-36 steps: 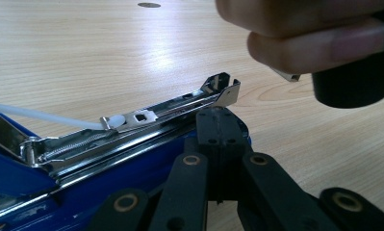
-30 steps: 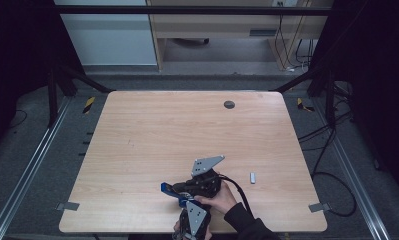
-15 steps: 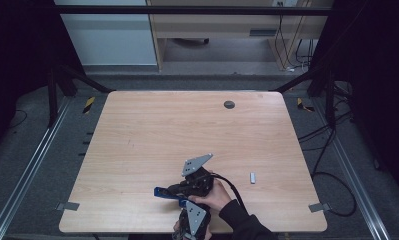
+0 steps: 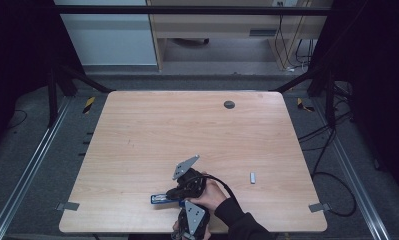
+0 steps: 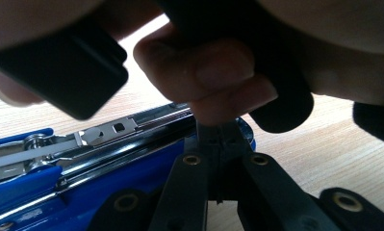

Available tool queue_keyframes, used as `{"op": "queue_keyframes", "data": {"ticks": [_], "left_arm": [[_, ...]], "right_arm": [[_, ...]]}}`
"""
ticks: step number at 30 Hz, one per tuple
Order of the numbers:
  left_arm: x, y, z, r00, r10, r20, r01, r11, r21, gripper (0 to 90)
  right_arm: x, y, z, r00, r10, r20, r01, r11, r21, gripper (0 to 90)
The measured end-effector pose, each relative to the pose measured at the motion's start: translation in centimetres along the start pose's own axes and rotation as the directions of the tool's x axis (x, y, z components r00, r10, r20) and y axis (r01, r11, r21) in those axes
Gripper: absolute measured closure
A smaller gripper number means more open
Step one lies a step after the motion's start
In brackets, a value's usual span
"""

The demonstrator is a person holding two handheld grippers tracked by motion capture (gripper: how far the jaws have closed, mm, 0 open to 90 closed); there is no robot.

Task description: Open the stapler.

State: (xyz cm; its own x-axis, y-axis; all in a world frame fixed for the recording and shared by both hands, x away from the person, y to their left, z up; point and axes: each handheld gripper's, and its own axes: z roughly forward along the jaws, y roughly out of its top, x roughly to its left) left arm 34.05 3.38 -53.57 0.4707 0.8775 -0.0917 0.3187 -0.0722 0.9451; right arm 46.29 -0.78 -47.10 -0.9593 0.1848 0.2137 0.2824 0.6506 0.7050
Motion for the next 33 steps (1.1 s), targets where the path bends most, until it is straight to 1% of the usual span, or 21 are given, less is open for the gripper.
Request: {"op": "queue_keyframes", "data": {"ticks": [1, 6, 9, 11, 14, 18, 19, 20, 21, 22, 25, 26, 27, 28, 29, 30, 31, 32, 33], "left_arm": [[0.0, 0.0, 0.0, 1.0000, -0.001, -0.001, 0.001, 1.0000, -0.001, 90.0], [0.0, 0.0, 0.0, 1.0000, -0.002, -0.002, 0.002, 1.0000, 0.000, 90.0], [0.0, 0.0, 0.0, 1.0000, -0.005, -0.002, 0.005, 1.0000, -0.001, 90.0], [0.0, 0.0, 0.0, 1.0000, -0.005, -0.003, 0.005, 1.0000, -0.001, 90.0], [0.1, 0.0, 0.0, 1.0000, -0.005, -0.001, 0.005, 1.0000, -0.002, 90.0], [0.0, 0.0, 0.0, 0.9999, -0.009, 0.005, 0.009, 1.0000, -0.001, 90.0], [0.0, 0.0, 0.0, 0.9999, -0.009, 0.005, 0.009, 1.0000, -0.001, 90.0], [0.0, 0.0, 0.0, 0.9998, -0.012, 0.013, 0.012, 0.9999, -0.001, 90.0], [0.0, 0.0, 0.0, 0.9998, -0.012, 0.013, 0.012, 0.9999, -0.001, 90.0], [0.0, 0.0, 0.0, 0.9996, -0.016, 0.024, 0.016, 0.9999, 0.003, 90.0], [0.1, 0.0, 0.0, 0.9992, -0.020, 0.034, 0.020, 0.9998, 0.008, 90.0], [0.1, 0.0, 0.0, 0.9992, -0.020, 0.034, 0.020, 0.9998, 0.008, 90.0], [0.1, 0.1, -0.1, 0.9989, -0.025, 0.039, 0.024, 0.9997, 0.007, 90.0], [0.1, 0.1, -0.1, 0.9989, -0.025, 0.039, 0.024, 0.9997, 0.007, 90.0], [0.2, 0.4, -0.3, 0.9984, -0.026, 0.051, 0.026, 0.9997, 0.003, 90.0], [0.3, 0.6, -0.5, 0.9979, -0.027, 0.059, 0.027, 0.9996, 0.000, 90.0], [0.4, 0.8, -0.6, 0.9977, -0.024, 0.063, 0.024, 0.9997, -0.004, 90.0], [0.5, 1.1, -0.7, 0.9975, -0.020, 0.067, 0.021, 0.9998, -0.006, 90.0], [0.7, 1.4, -0.9, 0.9970, -0.019, 0.075, 0.019, 0.9998, -0.009, 90.0]], "right_arm": [[0.0, 0.0, 0.0, 0.9999, 0.011, 0.000, -0.011, 1.000, 0.003, 90.0], [0.1, 0.3, 0.0, 1.0000, 0.003, 0.008, -0.003, 1.000, 0.019, 90.0], [0.1, 0.2, 0.0, 0.9999, 0.002, 0.012, -0.003, 1.000, 0.010, 90.0], [0.1, 0.2, -0.1, 0.9997, -0.006, 0.024, 0.007, 1.000, -0.020, 90.0], [-0.1, 0.2, -0.5, 0.9997, 0.008, 0.025, -0.006, 0.998, -0.065, 90.0], [-0.1, 0.1, -1.1, 0.9989, 0.008, 0.046, -0.004, 0.996, -0.093, 90.0], [-0.1, 0.1, -1.1, 0.9989, 0.008, 0.046, -0.004, 0.996, -0.093, 90.0], [-0.2, 0.0, -1.6, 0.9979, 0.013, 0.064, -0.005, 0.992, -0.126, 90.0], [-0.2, 0.0, -1.6, 0.9979, 0.013, 0.064, -0.005, 0.992, -0.126, 90.0], [-0.2, -0.1, -2.3, 0.9955, 0.015, 0.094, 0.000, 0.987, -0.158, 90.0], [-0.3, -0.3, -3.3, 0.9906, 0.033, 0.133, -0.004, 0.977, -0.215, 90.0], [-0.3, -0.3, -3.3, 0.9906, 0.033, 0.133, -0.004, 0.977, -0.215, 90.0], [-0.4, -0.6, -4.1, 0.9849, 0.044, 0.168, 0.000, 0.967, -0.254, 88.8], [-0.4, -0.6, -4.4, 0.9823, 0.046, 0.182, 0.003, 0.965, -0.262, 88.5], [-0.5, -0.8, -4.9, 0.9773, 0.054, 0.205, 0.006, 0.960, -0.280, 88.1], [-0.6, -0.9, -5.2, 0.9761, 0.062, 0.208, 0.001, 0.957, -0.289, 87.6], [-0.6, -1.0, -5.5, 0.9729, 0.072, 0.220, -0.003, 0.954, -0.301, 86.3], [-0.7, -1.2, -5.9, 0.9674, 0.078, 0.241, 0.002, 0.949, -0.314, 85.8], [-0.7, -1.3, -6.3, 0.9653, 0.088, 0.246, -0.003, 0.945, -0.327, 85.3]]}}
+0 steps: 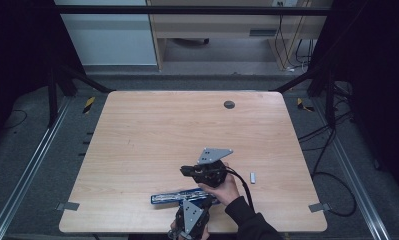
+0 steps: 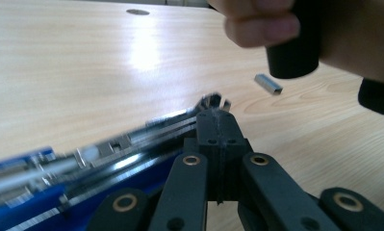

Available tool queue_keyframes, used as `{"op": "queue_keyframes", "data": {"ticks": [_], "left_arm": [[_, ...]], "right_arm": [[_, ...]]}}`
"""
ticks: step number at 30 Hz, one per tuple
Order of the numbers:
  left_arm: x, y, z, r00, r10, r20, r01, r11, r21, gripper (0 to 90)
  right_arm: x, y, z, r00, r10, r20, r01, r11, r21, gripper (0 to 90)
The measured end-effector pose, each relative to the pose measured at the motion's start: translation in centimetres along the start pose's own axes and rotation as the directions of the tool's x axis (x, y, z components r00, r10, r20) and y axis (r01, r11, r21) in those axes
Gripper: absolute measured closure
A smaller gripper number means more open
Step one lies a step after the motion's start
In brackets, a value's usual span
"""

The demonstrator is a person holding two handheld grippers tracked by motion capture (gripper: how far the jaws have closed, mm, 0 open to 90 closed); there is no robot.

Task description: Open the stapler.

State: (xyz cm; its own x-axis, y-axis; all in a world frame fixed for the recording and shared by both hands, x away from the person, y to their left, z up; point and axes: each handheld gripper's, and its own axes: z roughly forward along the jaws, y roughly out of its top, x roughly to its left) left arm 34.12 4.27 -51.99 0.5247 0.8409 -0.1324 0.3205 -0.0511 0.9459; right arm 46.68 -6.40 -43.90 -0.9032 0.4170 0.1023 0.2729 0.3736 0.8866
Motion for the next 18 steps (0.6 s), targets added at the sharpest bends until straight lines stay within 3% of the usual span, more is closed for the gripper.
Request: {"op": "queue_keyframes", "data": {"ticks": [3, 9, 11, 12, 16, 18], "left_arm": [[0.7, 1.2, -0.3, 0.9994, -0.007, 0.033, 0.007, 1.0000, -0.006, 90.0], [2.5, 4.2, -1.0, 0.9959, 0.061, 0.066, -0.061, 0.9981, -0.003, 82.5], [2.7, 4.6, -1.0, 0.9954, 0.072, 0.063, -0.072, 0.9974, 0.001, 79.8], [3.2, 5.6, -1.1, 0.9941, 0.088, 0.063, -0.088, 0.9961, 0.003, 78.2], [4.2, 7.4, -1.2, 0.9913, 0.120, 0.055, -0.121, 0.9927, 0.008, 73.7], [5.1, 8.7, -1.3, 0.9873, 0.147, 0.061, -0.148, 0.9890, 0.012, 68.5]], "right_arm": [[-0.3, 0.0, -1.2, 0.9987, 0.008, 0.051, -0.006, 0.999, -0.038, 83.6], [-0.9, -0.1, -3.5, 0.9879, 0.045, 0.149, -0.031, 0.995, -0.092, 77.6], [-1.1, -0.2, -4.0, 0.9854, 0.047, 0.163, -0.031, 0.994, -0.101, 76.8], [-1.3, -0.3, -4.8, 0.9803, 0.052, 0.190, -0.032, 0.993, -0.111, 75.7], [-1.6, -0.5, -5.8, 0.9750, 0.069, 0.211, -0.042, 0.991, -0.128, 73.1], [-1.8, -0.7, -6.9, 0.9672, 0.076, 0.242, -0.041, 0.989, -0.144, 70.7]]}}
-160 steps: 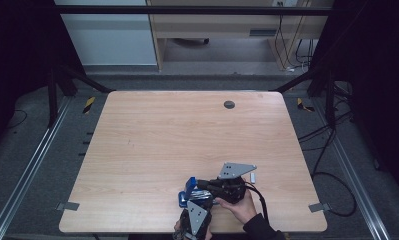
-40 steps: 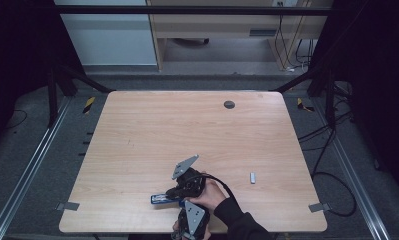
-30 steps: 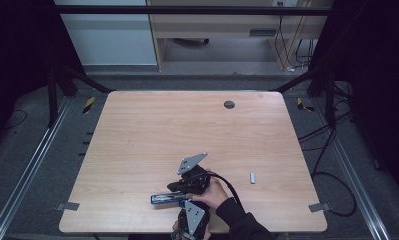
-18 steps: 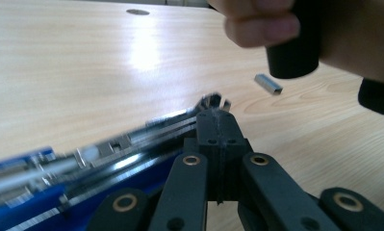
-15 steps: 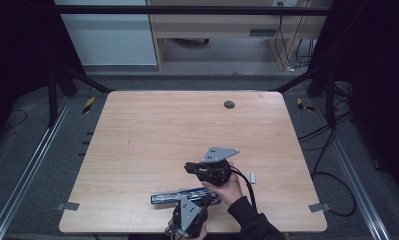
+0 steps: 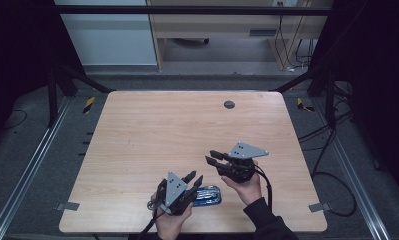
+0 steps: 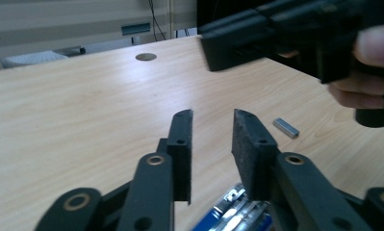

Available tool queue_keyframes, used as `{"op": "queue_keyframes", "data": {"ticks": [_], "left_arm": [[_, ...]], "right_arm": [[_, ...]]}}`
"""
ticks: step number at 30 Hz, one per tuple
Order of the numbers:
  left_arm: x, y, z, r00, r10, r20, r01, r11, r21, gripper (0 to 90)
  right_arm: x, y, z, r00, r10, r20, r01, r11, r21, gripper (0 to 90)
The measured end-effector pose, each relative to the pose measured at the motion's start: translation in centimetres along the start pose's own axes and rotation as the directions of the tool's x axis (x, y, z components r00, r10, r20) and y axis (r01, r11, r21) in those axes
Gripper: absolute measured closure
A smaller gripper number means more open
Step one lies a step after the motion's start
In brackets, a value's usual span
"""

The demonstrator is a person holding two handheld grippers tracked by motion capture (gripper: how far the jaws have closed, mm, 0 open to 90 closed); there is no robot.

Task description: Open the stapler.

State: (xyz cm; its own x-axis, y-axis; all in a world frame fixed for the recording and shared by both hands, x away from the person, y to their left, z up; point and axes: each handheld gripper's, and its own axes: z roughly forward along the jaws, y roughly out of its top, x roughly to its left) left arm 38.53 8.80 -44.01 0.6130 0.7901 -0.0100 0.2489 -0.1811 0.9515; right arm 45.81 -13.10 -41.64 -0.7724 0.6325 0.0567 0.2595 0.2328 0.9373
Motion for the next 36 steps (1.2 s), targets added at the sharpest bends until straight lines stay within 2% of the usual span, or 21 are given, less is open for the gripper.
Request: {"op": "queue_keyframes", "data": {"ticks": [1, 3, 6, 7, 10, 11, 12, 13, 14, 17, 18, 20, 21, 22, 23, 26, 30, 36], "left_arm": [[0.0, 0.0, 0.0, 1.0000, 0.000, 0.000, 0.000, 1.0000, 0.000, 67.1], [1.3, 1.1, -0.3, 1.0000, 0.007, 0.004, -0.007, 1.0000, -0.006, 64.0], [2.9, 2.0, -0.7, 0.9999, -0.011, 0.000, 0.011, 0.9999, -0.003, 61.2], [2.9, 2.0, -0.7, 0.9999, -0.011, 0.000, 0.011, 0.9999, -0.003, 60.8], [4.6, 2.5, -1.3, 0.9989, 0.026, -0.040, -0.025, 0.9993, 0.026, 58.1], [4.6, 2.5, -1.3, 0.9989, 0.026, -0.040, -0.025, 0.9993, 0.026, 57.5], [5.1, 2.6, -1.5, 0.9978, 0.031, -0.058, -0.029, 0.9990, 0.033, 57.5], [6.1, 2.7, -1.8, 0.9972, 0.000, -0.075, 0.002, 0.9996, 0.028, 57.5], [6.5, 2.8, -1.8, 0.9975, -0.021, -0.067, 0.022, 0.9994, 0.026, 57.2], [7.0, 2.9, -1.8, 0.9970, -0.017, -0.076, 0.020, 0.9993, 0.032, 55.6], [7.4, 3.1, -1.9, 0.9960, -0.002, -0.089, 0.006, 0.9990, 0.044, 54.8], [7.6, 3.1, -2.0, 0.9961, -0.001, -0.088, 0.004, 0.9990, 0.044, 53.5], [8.1, 3.1, -2.1, 0.9949, 0.015, -0.100, -0.010, 0.9986, 0.053, 53.0], [8.1, 3.1, -2.1, 0.9949, 0.015, -0.100, -0.010, 0.9986, 0.053, 52.4], [8.5, 3.0, -2.3, 0.9947, 0.021, -0.101, -0.015, 0.9982, 0.059, 51.8], [9.6, 2.5, -2.9, 0.9935, 0.038, -0.107, -0.030, 0.9971, 0.069, 51.3], [10.9, 1.1, -3.9, 0.9874, 0.067, -0.143, -0.052, 0.9930, 0.106, 51.1], [13.2, -0.9, -5.2, 0.9849, 0.028, -0.171, -0.006, 0.9914, 0.131, 51.4]], "right_arm": [[0.0, 0.0, 0.0, 1.0000, 0.000, 0.000, 0.000, 1.000, 0.000, 70.7], [-0.4, 0.0, -0.9, 0.9992, -0.001, 0.040, 0.001, 1.000, -0.005, 68.3], [-0.8, -0.1, -1.7, 0.9973, 0.003, 0.073, -0.002, 1.000, -0.015, 65.8], [-1.0, -0.2, -2.0, 0.9965, 0.004, 0.083, -0.003, 1.000, -0.014, 65.5], [-1.5, -0.3, -2.8, 0.9926, 0.000, 0.121, 0.001, 1.000, -0.004, 64.4], [-1.5, -0.3, -2.8, 0.9926, 0.000, 0.121, 0.001, 1.000, -0.004, 64.4], [-1.6, -0.4, -3.1, 0.9911, -0.002, 0.133, 0.001, 1.000, 0.003, 64.1], [-2.0, -0.5, -3.8, 0.9856, 0.000, 0.169, -0.004, 1.000, 0.020, 63.9], [-2.2, -0.6, -4.1, 0.9847, 0.007, 0.174, -0.011, 1.000, 0.022, 63.7], [-2.7, -0.8, -4.7, 0.9816, 0.013, 0.191, -0.018, 1.000, 0.024, 63.6], [-3.0, -1.0, -5.3, 0.9792, 0.018, 0.202, -0.024, 0.999, 0.029, 63.0], [-3.2, -1.1, -5.5, 0.9777, 0.022, 0.209, -0.029, 0.999, 0.029, 62.7], [-3.5, -1.3, -6.0, 0.9725, 0.026, 0.232, -0.037, 0.998, 0.044, 62.6], [-3.5, -1.3, -6.0, 0.9725, 0.026, 0.232, -0.037, 0.998, 0.044, 62.6], [-3.8, -1.6, -6.4, 0.9683, 0.028, 0.248, -0.042, 0.998, 0.052, 62.3], [-4.2, -1.8, -6.8, 0.9654, 0.039, 0.258, -0.057, 0.996, 0.062, 62.3], [-4.5, -2.4, -7.2, 0.9577, 0.047, 0.284, -0.076, 0.993, 0.092, 62.3], [-5.1, -3.5, -7.4, 0.9474, 0.086, 0.309, -0.135, 0.981, 0.142, 59.2]]}}
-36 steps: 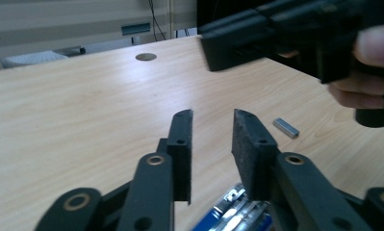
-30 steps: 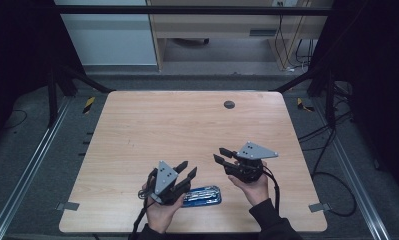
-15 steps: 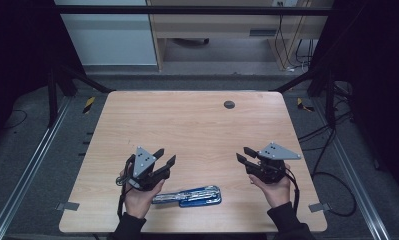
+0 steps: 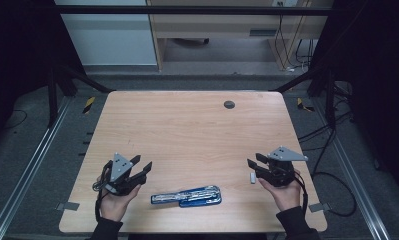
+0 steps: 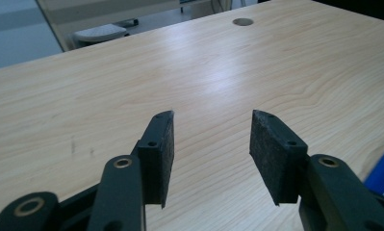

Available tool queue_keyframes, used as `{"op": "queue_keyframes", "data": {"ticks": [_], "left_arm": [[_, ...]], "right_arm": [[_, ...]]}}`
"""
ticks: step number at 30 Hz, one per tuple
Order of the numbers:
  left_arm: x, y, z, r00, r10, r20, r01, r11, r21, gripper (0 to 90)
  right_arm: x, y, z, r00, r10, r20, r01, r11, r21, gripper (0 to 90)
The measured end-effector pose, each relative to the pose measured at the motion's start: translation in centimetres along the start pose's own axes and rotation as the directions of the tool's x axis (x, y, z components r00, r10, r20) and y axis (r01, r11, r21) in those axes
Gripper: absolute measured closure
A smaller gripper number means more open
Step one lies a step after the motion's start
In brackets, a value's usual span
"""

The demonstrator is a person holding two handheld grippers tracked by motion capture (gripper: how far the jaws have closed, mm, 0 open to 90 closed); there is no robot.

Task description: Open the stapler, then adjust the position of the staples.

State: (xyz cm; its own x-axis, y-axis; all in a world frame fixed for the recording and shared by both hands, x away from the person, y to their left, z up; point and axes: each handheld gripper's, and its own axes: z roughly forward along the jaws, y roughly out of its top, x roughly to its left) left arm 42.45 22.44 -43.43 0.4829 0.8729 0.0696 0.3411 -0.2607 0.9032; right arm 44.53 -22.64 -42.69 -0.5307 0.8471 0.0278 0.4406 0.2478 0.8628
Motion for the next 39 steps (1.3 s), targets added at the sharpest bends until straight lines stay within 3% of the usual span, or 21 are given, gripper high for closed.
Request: {"op": "queue_keyframes", "data": {"ticks": [8, 16, 24, 29, 34, 39], "left_arm": [[1.5, -1.4, -0.3, 0.9996, -0.012, -0.026, 0.013, 0.9997, 0.019, 53.6], [2.5, -3.2, -0.4, 0.9996, 0.007, -0.028, -0.005, 0.9956, 0.094, 50.6], [3.6, -4.3, -1.3, 0.9982, -0.029, -0.053, 0.036, 0.9918, 0.122, 48.5], [4.3, -4.5, -1.4, 0.9956, -0.049, -0.080, 0.059, 0.9911, 0.120, 47.7], [4.3, -4.7, -1.2, 0.9959, -0.055, -0.072, 0.064, 0.9893, 0.131, 47.8], [4.2, -4.6, -1.3, 0.9958, -0.053, -0.074, 0.062, 0.9892, 0.132, 47.8]], "right_arm": [[-0.6, -1.2, 0.3, 0.9991, 0.033, 0.027, -0.035, 0.996, 0.084, 58.1], [-1.0, -1.8, 0.6, 0.9964, 0.066, 0.052, -0.073, 0.986, 0.150, 58.5], [-1.4, -2.6, 1.3, 0.9949, 0.077, 0.065, -0.088, 0.977, 0.192, 56.6], [-1.0, -3.4, 2.5, 0.9941, 0.074, 0.079, -0.092, 0.965, 0.247, 57.2], [-1.0, -3.5, 3.2, 0.9942, 0.059, 0.090, -0.082, 0.956, 0.282, 59.1], [-1.2, -3.4, 3.4, 0.9903, 0.098, 0.098, -0.124, 0.941, 0.314, 63.3]]}}
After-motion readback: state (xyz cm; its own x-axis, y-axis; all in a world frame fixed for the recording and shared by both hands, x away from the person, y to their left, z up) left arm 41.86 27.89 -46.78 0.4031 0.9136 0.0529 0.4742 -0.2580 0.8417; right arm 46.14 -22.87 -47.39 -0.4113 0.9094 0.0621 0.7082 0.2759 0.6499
